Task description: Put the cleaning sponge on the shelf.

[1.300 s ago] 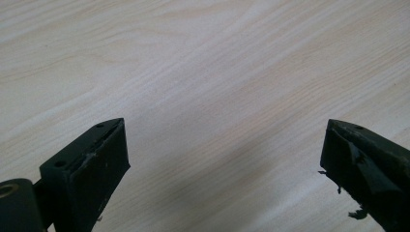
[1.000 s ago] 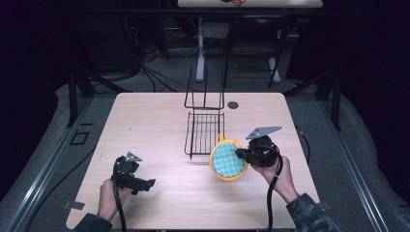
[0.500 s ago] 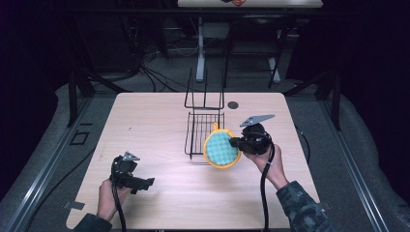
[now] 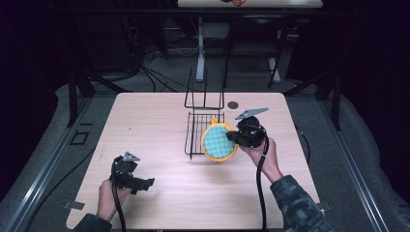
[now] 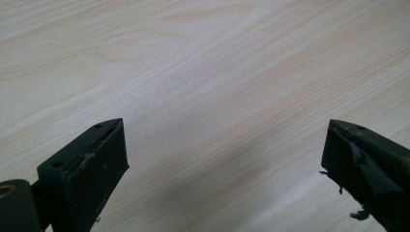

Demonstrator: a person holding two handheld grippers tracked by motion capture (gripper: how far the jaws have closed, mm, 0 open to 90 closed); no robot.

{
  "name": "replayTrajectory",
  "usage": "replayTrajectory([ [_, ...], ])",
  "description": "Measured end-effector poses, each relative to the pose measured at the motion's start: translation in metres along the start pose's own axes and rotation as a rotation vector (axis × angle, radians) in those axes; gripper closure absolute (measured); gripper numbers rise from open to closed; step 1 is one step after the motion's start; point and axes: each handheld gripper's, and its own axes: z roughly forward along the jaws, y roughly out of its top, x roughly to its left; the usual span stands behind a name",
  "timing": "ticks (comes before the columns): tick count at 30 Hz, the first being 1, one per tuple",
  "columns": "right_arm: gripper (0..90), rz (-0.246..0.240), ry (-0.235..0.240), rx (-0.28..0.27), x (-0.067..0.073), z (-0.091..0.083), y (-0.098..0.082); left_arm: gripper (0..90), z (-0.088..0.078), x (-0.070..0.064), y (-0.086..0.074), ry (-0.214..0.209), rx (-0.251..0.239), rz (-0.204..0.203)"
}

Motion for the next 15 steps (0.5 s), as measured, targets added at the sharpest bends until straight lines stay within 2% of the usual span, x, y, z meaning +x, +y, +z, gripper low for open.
replayTrajectory([
  [10, 87.6, 0.041, -0.005, -0.011, -0.007, 0.009, 0.005, 2.3, 0.000, 0.000, 0.000, 0.000, 0.005, 0.000],
  [12, 87.5, 0.037, -0.007, -0.021, -0.007, 0.010, 0.006, 2.3, 0.000, 0.000, 0.000, 0.000, 0.006, -0.001],
  [15, 87.4, 0.065, -0.004, -0.026, -0.009, 0.013, 0.007, 2.3, 0.000, 0.000, 0.000, -0.001, 0.007, 0.002],
])
